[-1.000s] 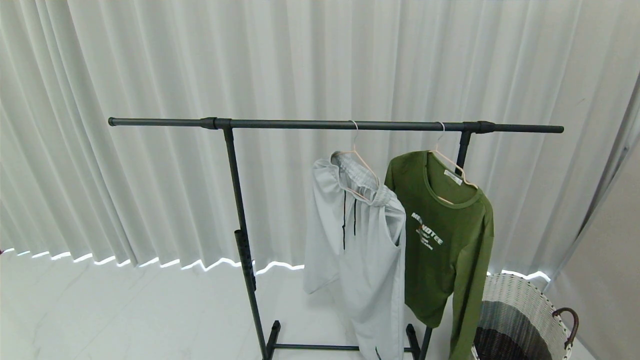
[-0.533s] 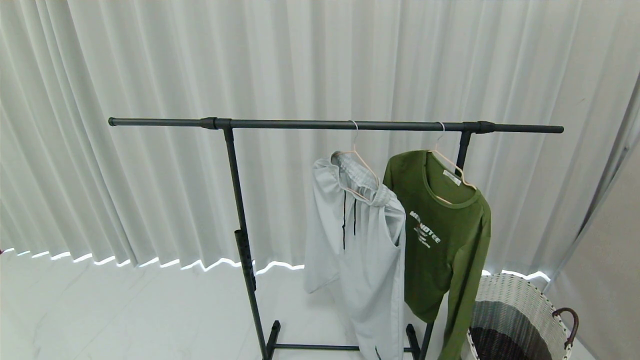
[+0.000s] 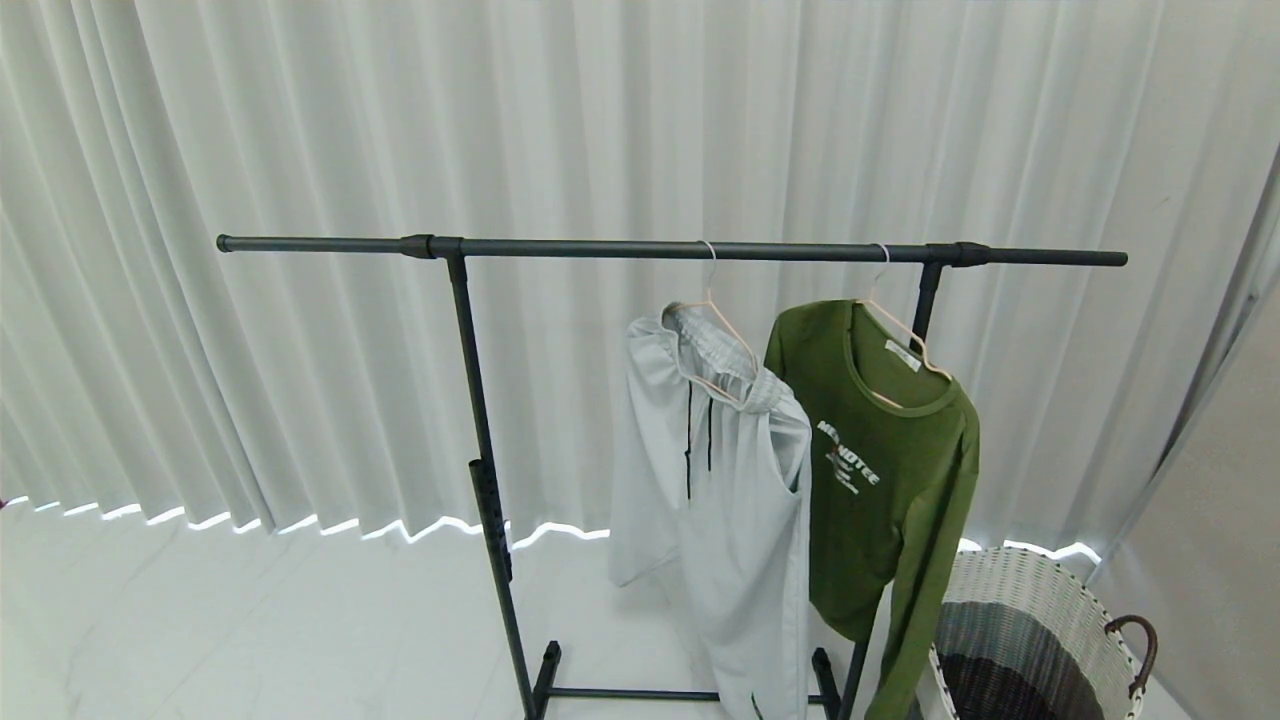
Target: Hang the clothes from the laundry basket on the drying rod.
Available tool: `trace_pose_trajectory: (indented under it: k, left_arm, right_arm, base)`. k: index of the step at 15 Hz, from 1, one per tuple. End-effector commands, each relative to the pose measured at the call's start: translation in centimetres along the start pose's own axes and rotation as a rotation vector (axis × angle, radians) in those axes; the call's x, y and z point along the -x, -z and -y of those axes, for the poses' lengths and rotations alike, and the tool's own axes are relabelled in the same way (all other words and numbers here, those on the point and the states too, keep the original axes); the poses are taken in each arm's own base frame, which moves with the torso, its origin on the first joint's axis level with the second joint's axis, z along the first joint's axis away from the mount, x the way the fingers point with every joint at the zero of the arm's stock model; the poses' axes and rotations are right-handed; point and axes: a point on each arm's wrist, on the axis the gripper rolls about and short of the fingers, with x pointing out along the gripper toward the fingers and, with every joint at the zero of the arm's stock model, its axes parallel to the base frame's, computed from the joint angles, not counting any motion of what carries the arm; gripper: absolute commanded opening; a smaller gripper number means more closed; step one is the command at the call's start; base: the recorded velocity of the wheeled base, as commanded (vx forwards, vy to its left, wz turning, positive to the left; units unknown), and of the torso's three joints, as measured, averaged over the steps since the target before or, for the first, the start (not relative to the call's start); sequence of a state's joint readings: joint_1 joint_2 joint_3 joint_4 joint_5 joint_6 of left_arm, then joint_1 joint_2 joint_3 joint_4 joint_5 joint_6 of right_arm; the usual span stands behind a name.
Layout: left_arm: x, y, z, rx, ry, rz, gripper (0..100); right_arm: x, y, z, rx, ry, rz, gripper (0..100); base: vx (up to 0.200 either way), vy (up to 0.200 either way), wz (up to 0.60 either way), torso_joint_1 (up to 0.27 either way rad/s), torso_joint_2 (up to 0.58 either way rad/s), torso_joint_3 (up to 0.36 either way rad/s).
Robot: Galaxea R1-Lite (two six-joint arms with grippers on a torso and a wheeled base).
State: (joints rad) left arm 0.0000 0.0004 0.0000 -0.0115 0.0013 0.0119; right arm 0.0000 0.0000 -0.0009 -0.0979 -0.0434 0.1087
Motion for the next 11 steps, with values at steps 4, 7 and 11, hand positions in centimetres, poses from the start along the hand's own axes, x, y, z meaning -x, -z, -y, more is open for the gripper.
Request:
trace_pose_trajectory:
  k: [4,7,11]
  left_arm:
    - [0.0,-0.01,0.0,0.0,0.0,0.001,100]
    - [0.0,-0.01,0.0,0.0,0.0,0.001,100]
    - [0.0,-0.01,0.0,0.0,0.0,0.001,100]
  right_arm:
    - [0.0,0.04,0.01,0.023,0.003,-0.002,100]
    - [0.0,0.05,0.02,0.026,0.008,-0.003,100]
    - [0.0,0.05,0.02,0.034,0.008,-0.003,100]
  base:
    - [0.0,0.0,0.0,0.0,0.0,0.0]
    - [0.0,0.0,0.0,0.0,0.0,0.0]
    - [0.0,0.0,0.0,0.0,0.0,0.0]
